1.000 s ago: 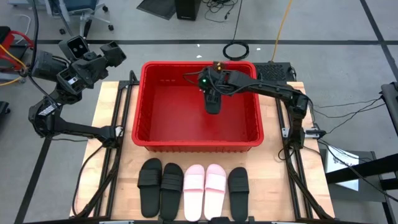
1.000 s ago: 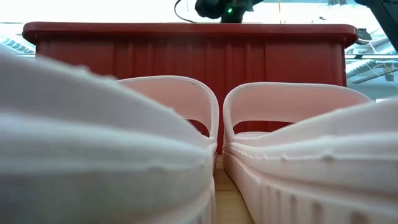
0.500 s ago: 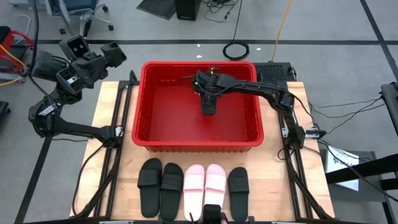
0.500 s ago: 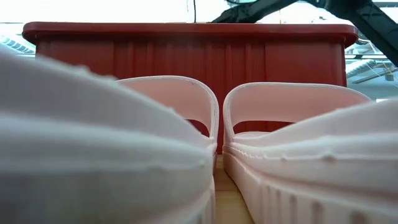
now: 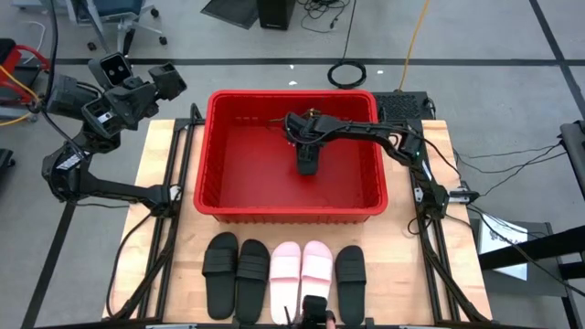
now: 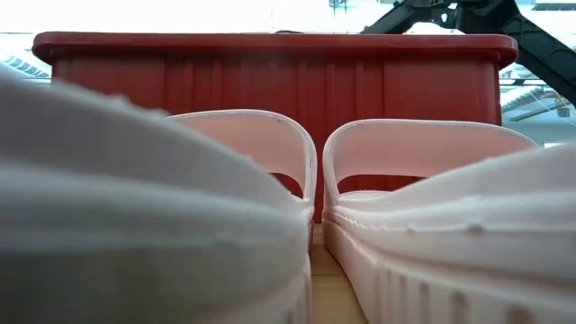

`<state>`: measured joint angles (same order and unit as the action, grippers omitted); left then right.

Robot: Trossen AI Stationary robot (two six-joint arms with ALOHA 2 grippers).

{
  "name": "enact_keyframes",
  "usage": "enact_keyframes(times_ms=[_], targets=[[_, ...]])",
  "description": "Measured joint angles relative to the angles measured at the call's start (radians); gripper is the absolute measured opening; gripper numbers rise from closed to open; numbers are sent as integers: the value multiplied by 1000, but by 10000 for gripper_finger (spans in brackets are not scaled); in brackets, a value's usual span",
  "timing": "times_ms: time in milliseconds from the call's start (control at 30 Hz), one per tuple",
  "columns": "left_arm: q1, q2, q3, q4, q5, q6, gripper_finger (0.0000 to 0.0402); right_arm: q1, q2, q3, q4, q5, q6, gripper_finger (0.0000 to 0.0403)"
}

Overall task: Pick and place slides into bin
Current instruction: Put the black slide into the red bin

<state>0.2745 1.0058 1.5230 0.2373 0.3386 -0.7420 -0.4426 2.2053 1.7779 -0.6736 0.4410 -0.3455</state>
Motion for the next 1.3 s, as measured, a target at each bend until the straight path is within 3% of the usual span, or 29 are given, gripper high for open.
enact_keyframes(times_ms=[233, 667, 1300], targets=[[0, 0, 0, -1, 0, 4, 241, -7, -9, -102, 26, -54, 9, 11], [0, 0, 0, -1, 0, 3, 241, -33, -39, -109, 86, -31, -135, 11], [0, 0, 0, -1, 0, 8, 241, -28, -41, -109, 70, -127, -87, 12]])
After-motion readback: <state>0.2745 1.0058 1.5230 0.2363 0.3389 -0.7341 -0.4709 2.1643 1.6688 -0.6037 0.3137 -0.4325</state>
